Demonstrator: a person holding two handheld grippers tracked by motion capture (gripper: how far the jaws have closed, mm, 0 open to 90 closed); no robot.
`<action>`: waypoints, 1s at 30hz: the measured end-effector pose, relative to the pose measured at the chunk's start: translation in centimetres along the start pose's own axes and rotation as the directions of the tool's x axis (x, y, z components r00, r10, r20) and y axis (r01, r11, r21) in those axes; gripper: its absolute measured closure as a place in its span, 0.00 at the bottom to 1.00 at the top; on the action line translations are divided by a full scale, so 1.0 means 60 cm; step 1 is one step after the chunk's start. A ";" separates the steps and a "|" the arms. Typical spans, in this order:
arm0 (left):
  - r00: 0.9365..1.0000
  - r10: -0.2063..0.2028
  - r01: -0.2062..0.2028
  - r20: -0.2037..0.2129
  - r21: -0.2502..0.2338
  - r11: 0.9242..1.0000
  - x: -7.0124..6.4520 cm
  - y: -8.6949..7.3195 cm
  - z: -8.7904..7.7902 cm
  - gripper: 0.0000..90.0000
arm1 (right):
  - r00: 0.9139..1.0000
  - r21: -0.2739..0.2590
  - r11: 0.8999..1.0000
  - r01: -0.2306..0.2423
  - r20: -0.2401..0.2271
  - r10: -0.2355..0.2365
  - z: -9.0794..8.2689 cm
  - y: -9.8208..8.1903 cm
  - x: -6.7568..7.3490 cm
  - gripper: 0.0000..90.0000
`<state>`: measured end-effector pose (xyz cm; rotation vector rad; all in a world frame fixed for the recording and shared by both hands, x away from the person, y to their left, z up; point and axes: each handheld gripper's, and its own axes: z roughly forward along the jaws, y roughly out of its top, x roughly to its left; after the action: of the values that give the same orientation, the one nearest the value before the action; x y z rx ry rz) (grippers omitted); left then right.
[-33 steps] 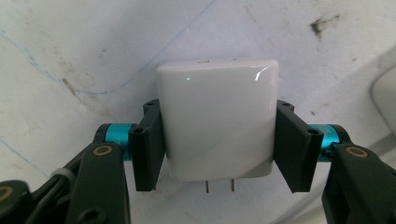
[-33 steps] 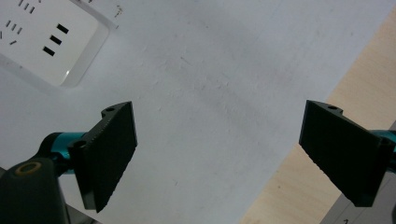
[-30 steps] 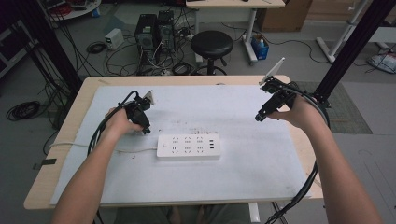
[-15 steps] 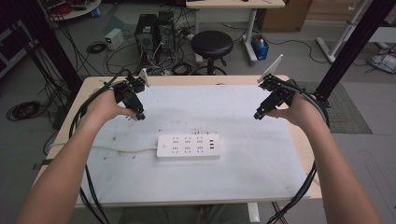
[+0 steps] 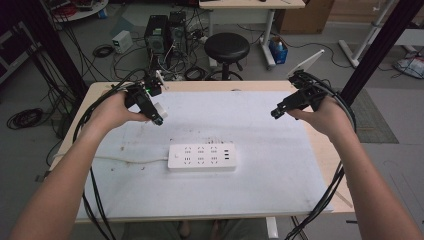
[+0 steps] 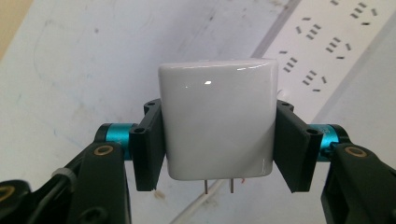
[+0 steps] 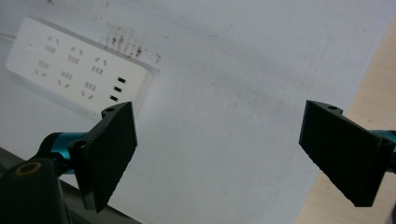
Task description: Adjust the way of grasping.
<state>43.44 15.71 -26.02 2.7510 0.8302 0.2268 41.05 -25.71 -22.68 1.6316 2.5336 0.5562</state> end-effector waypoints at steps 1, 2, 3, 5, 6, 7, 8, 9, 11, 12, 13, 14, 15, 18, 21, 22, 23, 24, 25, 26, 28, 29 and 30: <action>1.000 0.000 0.000 0.000 0.000 1.000 0.000 0.000 0.000 0.46 | 1.000 0.000 1.000 0.000 0.000 0.000 0.000 0.000 0.000 0.12; 0.999 0.039 -0.039 0.008 -0.020 0.999 -0.010 0.005 -0.001 0.46 | 1.000 -0.008 1.000 -0.005 -0.018 0.005 0.001 -0.001 0.000 0.12; 0.999 0.052 -0.052 0.011 -0.034 0.998 -0.014 0.008 -0.002 0.46 | 0.998 -0.019 0.999 -0.026 -0.062 0.025 0.002 -0.002 0.000 0.12; 0.995 0.101 -0.101 -0.006 -0.063 0.993 -0.027 0.015 -0.004 0.46 | 0.993 -0.032 0.999 -0.039 -0.115 0.035 0.005 -0.004 0.001 0.12; 0.993 0.114 -0.114 -0.004 -0.082 0.990 -0.034 0.019 -0.005 0.46 | 0.988 -0.036 0.998 -0.048 -0.149 0.042 0.007 -0.005 0.001 0.12; 0.991 0.132 -0.131 0.001 -0.100 0.986 -0.040 0.023 -0.005 0.46 | 0.980 -0.039 0.997 -0.059 -0.192 0.051 0.009 -0.006 0.002 0.12; 0.988 0.152 -0.151 -0.003 -0.119 0.981 -0.046 0.026 -0.005 0.46 | 0.970 -0.041 0.996 -0.074 -0.233 0.063 0.010 -0.007 0.003 0.12; 0.984 0.175 -0.175 -0.006 -0.136 0.975 -0.052 0.030 -0.005 0.46 | 0.961 -0.046 0.996 -0.081 -0.269 0.066 0.011 -0.008 0.003 0.12; 0.979 0.204 -0.202 -0.005 -0.172 0.964 -0.063 0.038 -0.005 0.46 | 0.943 -0.044 0.993 -0.110 -0.320 0.091 0.013 -0.010 0.003 0.12; 0.976 0.216 -0.213 0.000 -0.186 0.959 -0.068 0.042 -0.005 0.47 | 0.937 -0.048 0.992 -0.119 -0.335 0.097 0.013 -0.011 0.003 0.12; 0.973 0.232 -0.227 -0.001 -0.204 0.952 -0.075 0.046 -0.005 0.47 | 0.929 -0.049 0.991 -0.128 -0.355 0.103 0.013 -0.012 0.003 0.12; 0.971 0.240 -0.235 0.000 -0.214 0.948 -0.079 0.049 -0.005 0.47 | 0.919 -0.053 0.988 -0.145 -0.378 0.114 0.012 -0.014 0.003 0.12; 0.967 0.254 -0.247 0.001 -0.230 0.941 -0.084 0.053 -0.006 0.47 | 0.915 -0.058 0.987 -0.148 -0.387 0.114 0.012 -0.015 0.003 0.12; 0.954 0.299 -0.285 0.012 -0.274 0.919 -0.101 0.065 -0.006 0.47 | 0.893 -0.051 0.984 -0.170 -0.430 0.131 0.012 -0.018 0.009 0.13; 0.935 0.354 -0.332 0.016 -0.308 0.892 -0.126 0.084 -0.006 0.47 | 0.879 -0.047 0.982 -0.181 -0.455 0.141 0.015 -0.019 0.015 0.17; 0.926 0.378 -0.356 0.010 -0.314 0.880 -0.134 0.092 -0.007 0.47 | 0.859 -0.043 0.981 -0.190 -0.491 0.145 0.019 -0.020 0.022 0.18; 0.917 0.398 -0.374 0.009 -0.320 0.870 -0.141 0.100 -0.006 0.47 | 0.848 -0.036 0.981 -0.191 -0.510 0.146 0.021 -0.020 0.026 0.18; 0.913 0.407 -0.384 0.001 -0.329 0.863 -0.151 0.107 -0.005 0.47 | 0.836 -0.035 0.982 -0.184 -0.531 0.138 0.024 -0.020 0.030 0.18; 0.904 0.428 -0.406 -0.009 -0.334 0.851 -0.158 0.116 -0.003 0.47 | 0.821 -0.030 0.980 -0.195 -0.552 0.146 0.027 -0.020 0.033 0.19; 0.898 0.440 -0.416 -0.011 -0.344 0.841 -0.167 0.123 -0.001 0.47 | 0.807 -0.030 0.980 -0.198 -0.572 0.146 0.031 -0.020 0.035 0.22; 0.888 0.459 -0.438 -0.026 -0.352 0.827 -0.183 0.138 0.002 0.47 | 0.782 -0.022 0.975 -0.219 -0.602 0.162 0.037 -0.021 0.037 0.23; 0.880 0.473 -0.453 -0.036 -0.357 0.817 -0.191 0.144 0.003 0.47 | 0.772 -0.023 0.974 -0.226 -0.614 0.165 0.040 -0.022 0.038 0.28; 0.874 0.484 -0.463 -0.035 -0.364 0.808 -0.198 0.150 0.005 0.47 | 0.760 -0.027 0.973 -0.231 -0.629 0.163 0.042 -0.023 0.039 0.31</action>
<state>38.40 1.76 -24.57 2.5378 0.0468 0.3495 39.48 -23.48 -25.18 1.9360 2.6690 1.4500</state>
